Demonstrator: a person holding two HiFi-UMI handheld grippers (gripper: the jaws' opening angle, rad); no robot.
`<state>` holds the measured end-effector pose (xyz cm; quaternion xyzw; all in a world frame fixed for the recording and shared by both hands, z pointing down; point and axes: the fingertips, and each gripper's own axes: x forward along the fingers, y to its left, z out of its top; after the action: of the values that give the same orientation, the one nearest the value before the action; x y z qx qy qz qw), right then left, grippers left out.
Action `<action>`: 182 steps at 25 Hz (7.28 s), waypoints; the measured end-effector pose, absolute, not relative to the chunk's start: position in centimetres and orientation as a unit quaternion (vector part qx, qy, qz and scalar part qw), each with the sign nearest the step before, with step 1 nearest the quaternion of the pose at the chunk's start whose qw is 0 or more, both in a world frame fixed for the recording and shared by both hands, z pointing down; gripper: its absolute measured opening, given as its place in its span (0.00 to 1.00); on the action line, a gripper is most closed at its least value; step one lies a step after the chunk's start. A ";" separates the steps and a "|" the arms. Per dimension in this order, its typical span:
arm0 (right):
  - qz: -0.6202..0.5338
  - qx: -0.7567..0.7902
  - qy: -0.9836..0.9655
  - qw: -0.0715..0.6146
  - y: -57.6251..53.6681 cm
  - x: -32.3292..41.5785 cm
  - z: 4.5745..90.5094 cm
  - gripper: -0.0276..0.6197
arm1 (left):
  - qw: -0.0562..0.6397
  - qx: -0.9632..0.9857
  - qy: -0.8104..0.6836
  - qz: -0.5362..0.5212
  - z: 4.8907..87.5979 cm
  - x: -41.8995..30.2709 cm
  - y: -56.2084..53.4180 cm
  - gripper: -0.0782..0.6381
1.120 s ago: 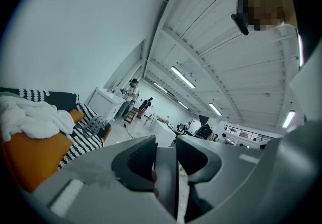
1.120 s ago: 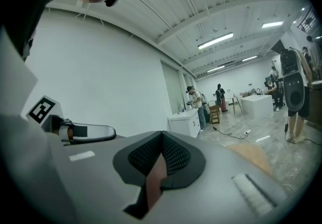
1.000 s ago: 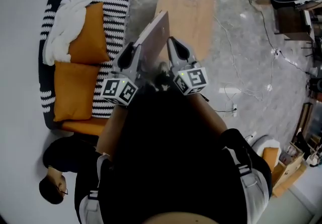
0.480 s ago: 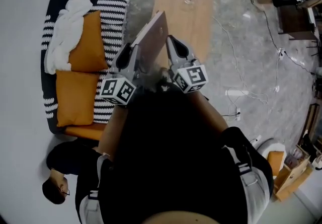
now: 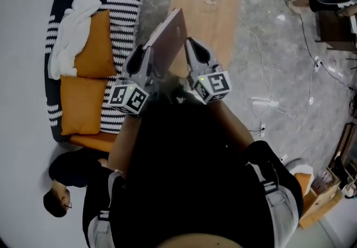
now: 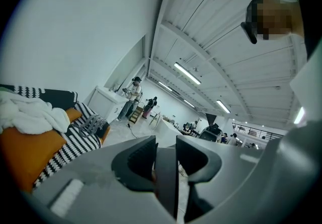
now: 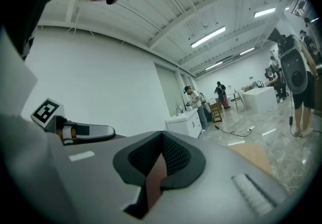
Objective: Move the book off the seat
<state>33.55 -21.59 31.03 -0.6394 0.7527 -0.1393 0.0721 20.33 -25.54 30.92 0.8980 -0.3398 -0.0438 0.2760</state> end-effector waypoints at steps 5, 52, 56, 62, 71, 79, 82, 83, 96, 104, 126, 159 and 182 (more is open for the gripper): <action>-0.147 -0.630 0.760 0.065 -22.0 34.5 32.0 0.05 | 0.282 0.894 -0.346 -0.033 32.1 21.5 -26.0 0.30; -0.234 -0.681 0.693 0.025 -35.5 37.8 44.1 0.05 | 0.377 0.877 -0.297 0.035 47.8 24.9 -42.1 0.30; -0.240 -0.683 0.690 0.017 -36.2 38.1 46.1 0.05 | 0.389 0.872 -0.294 0.039 50.4 25.3 -43.1 0.30; -0.248 -0.680 0.689 0.005 -37.7 38.0 49.0 0.05 | 0.397 0.870 -0.287 0.048 53.6 25.1 -44.3 0.30; -0.264 -0.679 0.685 -0.005 -39.2 37.3 53.3 0.06 | 0.418 0.862 -0.285 0.046 57.8 25.1 -45.4 0.30; -0.287 -0.679 0.675 -0.013 -39.9 36.5 57.8 0.05 | 0.436 0.851 -0.289 0.050 62.0 24.7 -46.5 0.30; -0.297 -0.683 0.667 -0.013 -40.1 36.6 59.6 0.05 | 0.441 0.848 -0.291 0.049 63.7 24.7 -47.1 0.30; -0.302 -0.684 0.664 -0.014 -40.0 36.6 60.3 0.06 | 0.443 0.847 -0.290 0.049 64.3 24.7 -47.2 0.30; -0.326 -0.686 0.650 -0.028 -40.0 36.7 64.9 0.06 | 0.481 0.827 -0.290 0.030 70.2 24.7 -48.0 0.30; -0.336 -0.685 0.646 -0.031 -39.9 35.9 66.9 0.06 | 0.504 0.814 -0.289 0.025 73.6 23.7 -47.9 0.31; -0.364 -0.670 0.644 -0.058 -39.4 35.1 72.7 0.05 | 0.578 0.774 -0.257 0.012 83.2 23.8 -45.4 0.31; -0.386 -0.619 0.676 -0.104 -40.4 30.2 78.0 0.05 | 0.643 0.738 -0.203 -0.015 90.7 25.2 -42.3 0.31; -0.384 -0.614 0.681 -0.109 -41.0 29.1 77.3 0.05 | 0.660 0.720 -0.214 0.005 91.8 24.0 -41.6 0.35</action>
<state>29.05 -41.03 77.33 -0.6139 0.6807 -0.3844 -0.1094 23.97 -41.62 91.84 0.7199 -0.2144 0.0054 0.6601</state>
